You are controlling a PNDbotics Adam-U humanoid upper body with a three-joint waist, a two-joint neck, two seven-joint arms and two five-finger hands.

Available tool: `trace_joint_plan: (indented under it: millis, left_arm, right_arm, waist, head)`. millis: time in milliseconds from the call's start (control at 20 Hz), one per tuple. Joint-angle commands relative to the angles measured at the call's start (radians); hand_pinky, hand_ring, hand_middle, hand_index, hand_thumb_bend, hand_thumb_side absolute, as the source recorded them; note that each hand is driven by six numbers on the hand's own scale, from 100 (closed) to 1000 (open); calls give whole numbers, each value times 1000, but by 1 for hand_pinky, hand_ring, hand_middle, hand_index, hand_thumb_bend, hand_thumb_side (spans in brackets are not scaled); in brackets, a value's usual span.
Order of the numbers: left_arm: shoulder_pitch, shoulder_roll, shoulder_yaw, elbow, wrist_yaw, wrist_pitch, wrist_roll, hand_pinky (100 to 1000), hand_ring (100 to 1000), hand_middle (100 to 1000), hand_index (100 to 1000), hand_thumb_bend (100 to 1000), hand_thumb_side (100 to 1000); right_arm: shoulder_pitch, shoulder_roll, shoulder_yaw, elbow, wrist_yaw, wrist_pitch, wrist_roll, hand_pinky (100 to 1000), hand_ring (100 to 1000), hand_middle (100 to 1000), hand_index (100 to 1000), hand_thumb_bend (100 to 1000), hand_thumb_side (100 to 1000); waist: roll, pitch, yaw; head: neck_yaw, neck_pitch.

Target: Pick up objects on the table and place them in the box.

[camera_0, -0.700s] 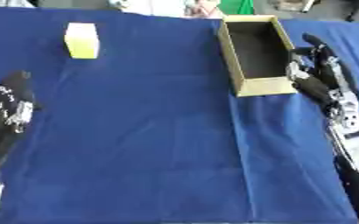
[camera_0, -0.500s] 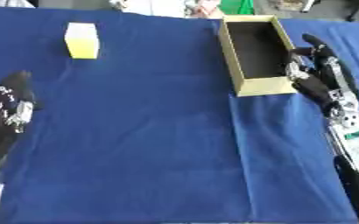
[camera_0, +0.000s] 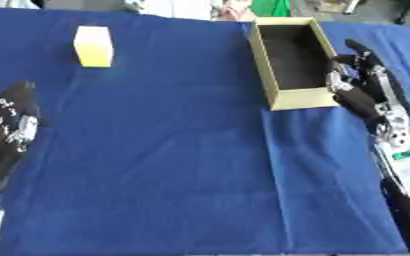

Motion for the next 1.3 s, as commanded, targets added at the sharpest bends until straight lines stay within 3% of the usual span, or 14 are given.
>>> trace_joint_plan:
  millis: [50,350,550,700,850,1050,1300]
  left_arm:
    - [-27,46,4,-17,-4,-2,-8,715,1000,897,928,100,504]
    - [-106,179,-15,-13,-63,5,-22,724,1000,893,924,100,397]
    - [-185,283,-33,6,-111,0,-43,740,1000,899,924,100,232]
    - [-259,363,-53,50,-159,-21,-88,754,1000,889,922,425,262]
    - [-343,455,-71,126,-245,-49,-138,771,1000,881,921,582,261]
    - [-466,498,-100,285,-516,-118,-165,787,975,882,923,700,244]
    - [-600,455,-121,488,-741,-193,-152,791,946,876,924,728,201]
  right_arm:
    - [-7,-16,-10,-17,-6,0,2,745,952,676,941,100,267]
    - [-6,-22,-9,-16,-5,0,5,745,952,675,939,100,268]
    - [-4,-27,-8,-16,-3,0,7,745,952,675,939,100,269]
    - [-1,-33,-9,-16,-2,-1,7,745,951,675,939,100,271]
    - [1,-35,-6,-16,-1,-1,10,745,952,675,940,100,270]
    - [1,-35,2,-16,-2,-1,18,745,952,675,940,100,270]
    - [3,-38,9,-14,-3,-1,27,745,951,674,939,100,268]
  waist:
    - [6,-14,-4]
    - [16,-18,-14]
    - [24,-23,-25]
    - [32,-28,-32]
    - [38,-33,-43]
    - [41,-38,-60]
    - [48,-44,-78]
  head:
    - [-5,-10]
    - [-6,-16]
    - [-6,-22]
    - [-6,-28]
    - [-2,-27]
    - [8,-28]
    - [20,-22]
